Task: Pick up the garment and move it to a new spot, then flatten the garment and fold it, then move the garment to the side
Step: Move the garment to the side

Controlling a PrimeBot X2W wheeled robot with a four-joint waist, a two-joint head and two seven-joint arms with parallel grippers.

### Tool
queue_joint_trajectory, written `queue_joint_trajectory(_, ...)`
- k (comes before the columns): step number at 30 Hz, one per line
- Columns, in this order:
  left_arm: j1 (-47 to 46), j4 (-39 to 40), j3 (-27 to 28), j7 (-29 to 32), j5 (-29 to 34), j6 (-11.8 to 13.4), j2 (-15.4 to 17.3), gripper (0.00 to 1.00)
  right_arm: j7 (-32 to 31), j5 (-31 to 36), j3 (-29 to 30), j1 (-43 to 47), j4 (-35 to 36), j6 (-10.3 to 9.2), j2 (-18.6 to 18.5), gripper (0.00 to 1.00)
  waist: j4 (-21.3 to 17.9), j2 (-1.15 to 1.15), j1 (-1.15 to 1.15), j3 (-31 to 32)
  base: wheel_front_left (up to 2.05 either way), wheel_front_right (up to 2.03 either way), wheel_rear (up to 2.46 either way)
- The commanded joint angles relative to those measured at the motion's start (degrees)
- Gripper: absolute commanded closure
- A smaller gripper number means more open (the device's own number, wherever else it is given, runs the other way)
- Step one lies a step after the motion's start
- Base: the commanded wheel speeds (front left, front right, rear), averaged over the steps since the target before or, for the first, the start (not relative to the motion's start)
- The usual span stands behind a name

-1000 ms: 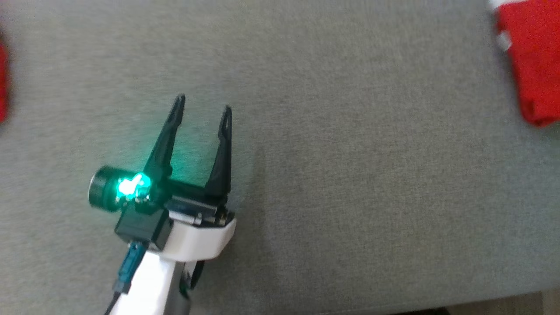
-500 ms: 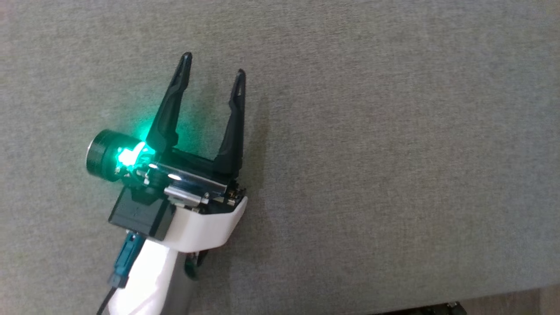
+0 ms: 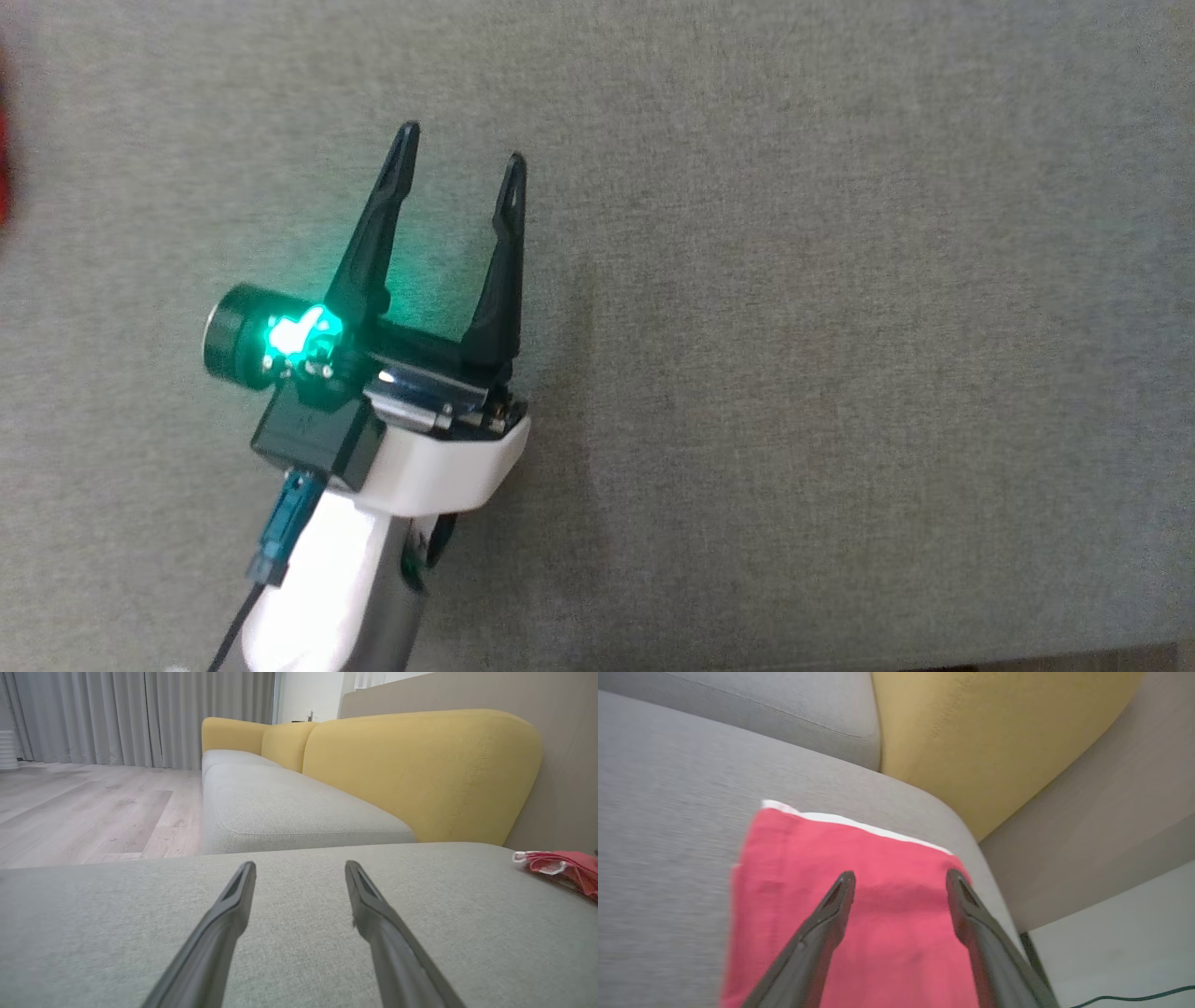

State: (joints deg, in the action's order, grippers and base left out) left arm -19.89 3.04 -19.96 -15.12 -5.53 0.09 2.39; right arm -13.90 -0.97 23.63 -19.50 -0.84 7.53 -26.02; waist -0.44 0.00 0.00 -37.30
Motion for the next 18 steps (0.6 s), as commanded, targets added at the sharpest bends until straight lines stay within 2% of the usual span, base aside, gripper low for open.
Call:
queue_joint_trajectory(1, 2.06, 1.45, 1.84, 0.12, -0.56, 0.65, 0.49, 0.0, 1.5, -0.42, -1.31, -0.07, 1.3, -0.04, -0.07, 0.0, 1.18, 0.0, 0.0, 3.72, 0.0, 0.0, 0.0)
queue_joint_trajectory(5, 5.13, 0.34, 3.02, 0.12, -2.11, 1.59, 0.49, 0.0, 7.9, -1.96, -9.75, 0.06, -2.05, -0.04, 6.01, 0.0, 2.08, 0.0, 0.0, 9.48, 0.0, 0.0, 0.0)
queue_joint_trajectory(13, 12.59, -2.69, 6.62, 0.12, -7.25, 1.92, 0.49, 0.0, 24.76, -8.3, -23.7, 2.98, -16.08, -0.04, 15.61, 0.0, 3.85, 0.0, 0.0, 21.05, 0.0, 0.0, 0.0)
queue_joint_trajectory(18, 16.36, -5.95, 7.73, 0.12, -5.51, 2.87, 0.49, 0.0, 28.78, -10.86, -28.98, 7.07, -20.23, -0.04, 19.35, 0.0, 4.96, 0.0, 0.0, 28.21, 0.0, 0.0, 0.0)
